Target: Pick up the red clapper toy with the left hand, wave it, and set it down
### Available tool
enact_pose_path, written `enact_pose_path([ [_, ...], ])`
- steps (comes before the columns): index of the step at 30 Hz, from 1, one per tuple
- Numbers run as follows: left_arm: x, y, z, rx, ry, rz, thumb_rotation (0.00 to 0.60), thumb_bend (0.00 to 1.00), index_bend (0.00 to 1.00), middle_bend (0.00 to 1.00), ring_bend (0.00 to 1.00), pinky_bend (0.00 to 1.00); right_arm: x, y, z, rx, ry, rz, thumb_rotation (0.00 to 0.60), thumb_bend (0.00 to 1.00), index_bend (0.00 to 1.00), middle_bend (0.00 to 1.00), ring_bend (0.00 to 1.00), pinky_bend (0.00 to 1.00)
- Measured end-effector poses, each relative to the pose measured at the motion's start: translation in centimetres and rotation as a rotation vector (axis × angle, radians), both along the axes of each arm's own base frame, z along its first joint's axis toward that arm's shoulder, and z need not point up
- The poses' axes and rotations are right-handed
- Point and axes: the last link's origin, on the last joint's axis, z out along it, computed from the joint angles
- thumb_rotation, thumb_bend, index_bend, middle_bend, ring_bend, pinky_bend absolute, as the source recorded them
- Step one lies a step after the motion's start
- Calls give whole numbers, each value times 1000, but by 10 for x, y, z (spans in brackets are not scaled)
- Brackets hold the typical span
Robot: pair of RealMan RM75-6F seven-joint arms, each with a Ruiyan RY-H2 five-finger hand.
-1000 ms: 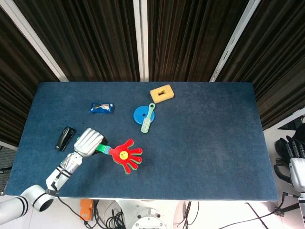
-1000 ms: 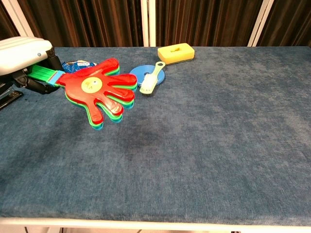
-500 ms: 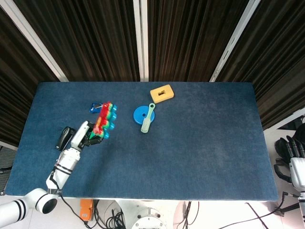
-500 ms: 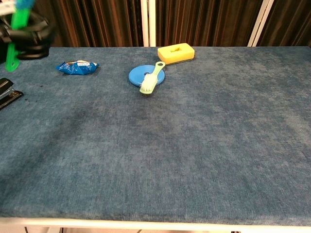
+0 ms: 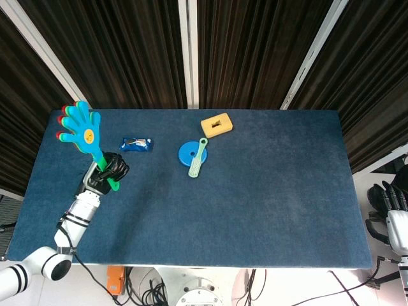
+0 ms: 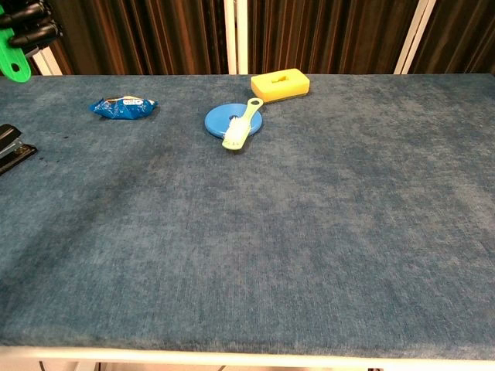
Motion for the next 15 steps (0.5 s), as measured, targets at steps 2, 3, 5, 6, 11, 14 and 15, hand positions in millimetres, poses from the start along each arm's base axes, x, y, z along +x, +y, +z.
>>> enact_pose_path([
  [2, -1, 0, -4, 41, 128, -46, 600, 578, 1000, 1000, 1000, 1000, 0, 0, 0, 0, 0, 0, 600, 268, 0, 0, 0, 0],
  [3, -2, 0, -6, 63, 197, -70, 600, 577, 1000, 1000, 1000, 1000, 0, 0, 0, 1, 0, 0, 600, 268, 0, 0, 0, 0],
  [5, -2, -1, -11, 126, 390, -137, 600, 577, 1000, 1000, 1000, 1000, 0, 0, 0, 0, 0, -1, 600, 268, 0, 0, 0, 0],
  [6, -2, -1, -14, 157, 486, -171, 600, 577, 1000, 1000, 1000, 1000, -1, 0, 1, -1, 1, -1, 600, 268, 0, 0, 0, 0],
  [11, -1, -4, -31, 366, 1092, -397, 600, 576, 1000, 1000, 1000, 1000, -3, 1, 1, -3, 1, -8, 600, 268, 0, 0, 0, 0],
  [14, 0, -5, -40, 479, 1399, -536, 600, 576, 1000, 1000, 1000, 1000, -4, 0, 1, -2, 1, -10, 600, 269, 0, 0, 0, 0],
  [15, 0, -6, -43, 508, 1474, -576, 600, 576, 1000, 1000, 1000, 1000, -4, 0, 1, -2, 2, -9, 600, 270, 0, 0, 0, 0],
])
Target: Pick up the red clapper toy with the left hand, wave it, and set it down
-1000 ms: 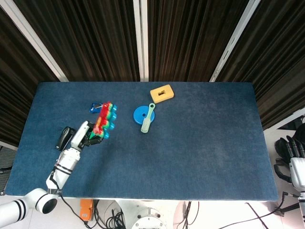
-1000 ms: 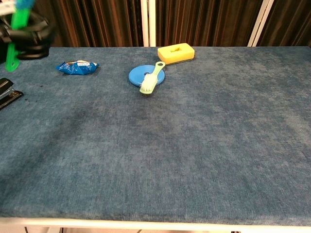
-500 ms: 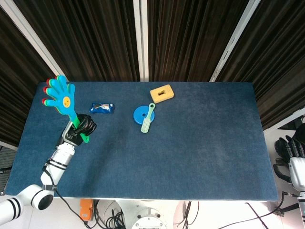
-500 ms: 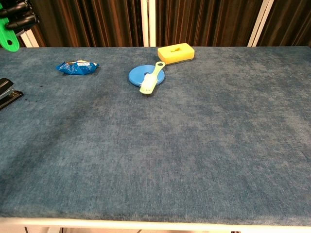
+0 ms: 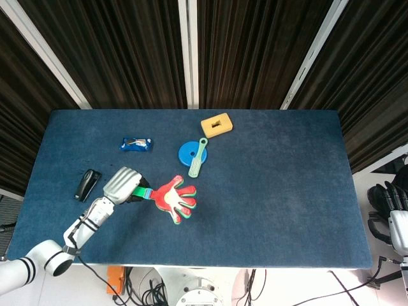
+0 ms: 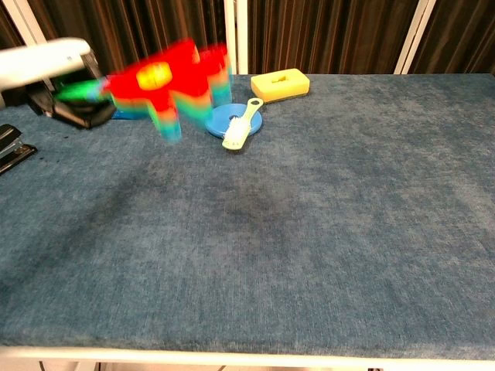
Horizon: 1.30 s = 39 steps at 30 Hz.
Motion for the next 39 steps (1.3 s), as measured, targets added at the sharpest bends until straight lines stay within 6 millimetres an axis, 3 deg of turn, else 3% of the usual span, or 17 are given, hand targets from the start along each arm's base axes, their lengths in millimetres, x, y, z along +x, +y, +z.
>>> enact_pose_path([
  [3, 1, -2, -8, 51, 202, -107, 600, 576, 1000, 1000, 1000, 1000, 0, 0, 0, -3, 1, 0, 600, 270, 0, 0, 0, 0],
  [6, 2, -3, -12, 84, 294, -164, 600, 575, 1000, 1000, 1000, 1000, -1, 0, 1, -6, 0, 0, 600, 270, 0, 0, 0, 0],
  [12, 11, -6, -11, 42, 150, -91, 600, 573, 1000, 1000, 1000, 1000, 0, 0, 0, -6, -3, 1, 600, 271, 0, 0, 0, 0],
  [16, 20, -5, -4, -67, -158, 71, 600, 572, 1000, 1000, 1000, 1000, 0, 0, 0, -6, -5, 1, 600, 271, 0, 0, 0, 0],
  [26, 29, 11, 36, -410, -1259, 588, 600, 574, 1000, 1000, 1000, 1000, 1, -1, -1, -13, -10, 16, 600, 271, 0, 0, 0, 0],
  [29, 29, 14, 42, -449, -1410, 638, 600, 575, 1000, 1000, 1000, 1000, 1, -1, -2, -11, -10, 15, 600, 271, 0, 0, 0, 0],
  [34, 26, 14, 41, -445, -1365, 608, 600, 576, 1000, 1000, 1000, 1000, 1, -1, -2, -9, -10, 14, 600, 270, 0, 0, 0, 0],
  [39, 23, 11, 31, -330, -1007, 449, 600, 576, 1000, 1000, 1000, 1000, 2, -1, -2, -8, -12, 19, 600, 271, 0, 0, 0, 0],
])
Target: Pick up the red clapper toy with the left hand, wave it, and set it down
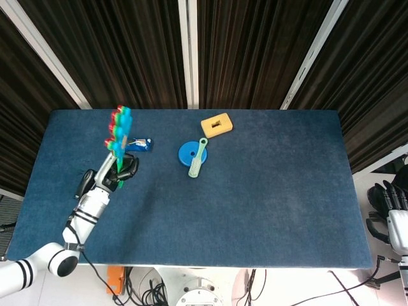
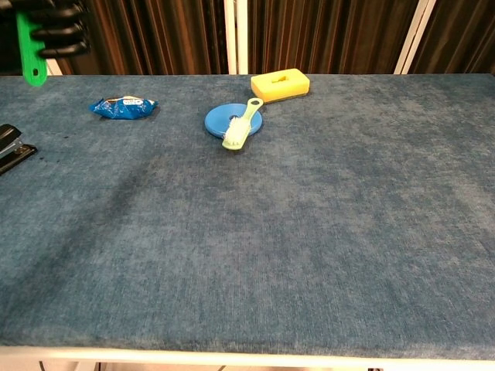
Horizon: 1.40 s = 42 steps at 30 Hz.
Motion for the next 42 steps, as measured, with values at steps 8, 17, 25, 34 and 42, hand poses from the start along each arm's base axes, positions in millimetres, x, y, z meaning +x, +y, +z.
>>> enact_pose_path([
  [8, -4, -9, -30, 319, 902, -388, 600, 575, 1000, 1000, 1000, 1000, -3, 0, 3, -13, -7, 1, 600, 271, 0, 0, 0, 0],
  [17, -10, -22, -57, 478, 1377, -678, 600, 575, 1000, 1000, 1000, 1000, -4, 0, 1, -11, -8, 1, 600, 271, 0, 0, 0, 0],
  [25, 3, -24, -51, 363, 1030, -455, 600, 572, 1000, 1000, 1000, 1000, -3, -1, 0, -8, -11, 3, 600, 271, 0, 0, 0, 0],
  [34, 20, -17, -22, 12, 107, -31, 600, 578, 1000, 1000, 1000, 1000, -3, -1, -2, -2, -12, 1, 600, 271, 0, 0, 0, 0],
  [42, 21, -10, -2, -171, -422, 164, 600, 584, 1000, 1000, 1000, 1000, -2, -1, -2, 2, -8, 1, 600, 272, 0, 0, 0, 0],
])
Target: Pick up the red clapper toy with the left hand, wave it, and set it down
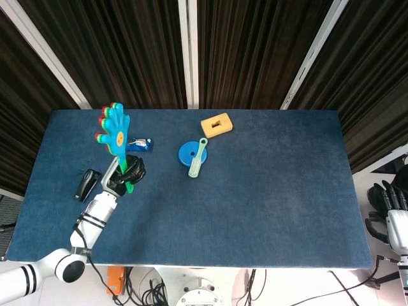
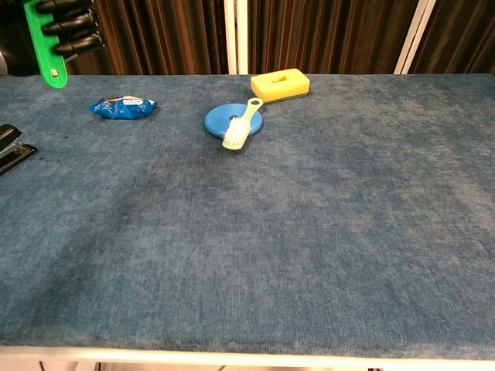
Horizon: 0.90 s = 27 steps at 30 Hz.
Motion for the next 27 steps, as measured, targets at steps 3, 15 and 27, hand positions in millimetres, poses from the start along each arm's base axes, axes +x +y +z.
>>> enact_pose_path([
  [3, 0, 1, 2, 9, 8, -14, 600, 588, 1000, 1000, 1000, 1000, 0, 0, 1, -1, 1, -3, 600, 272, 0, 0, 0, 0],
  [15, -20, 0, -27, 450, 1075, -480, 600, 587, 1000, 1000, 1000, 1000, -3, 1, 3, -5, -3, -12, 600, 272, 0, 0, 0, 0],
  [27, -37, -12, -71, 703, 1757, -885, 600, 586, 1000, 1000, 1000, 1000, -4, 0, 2, -4, -8, -11, 600, 276, 0, 0, 0, 0],
])
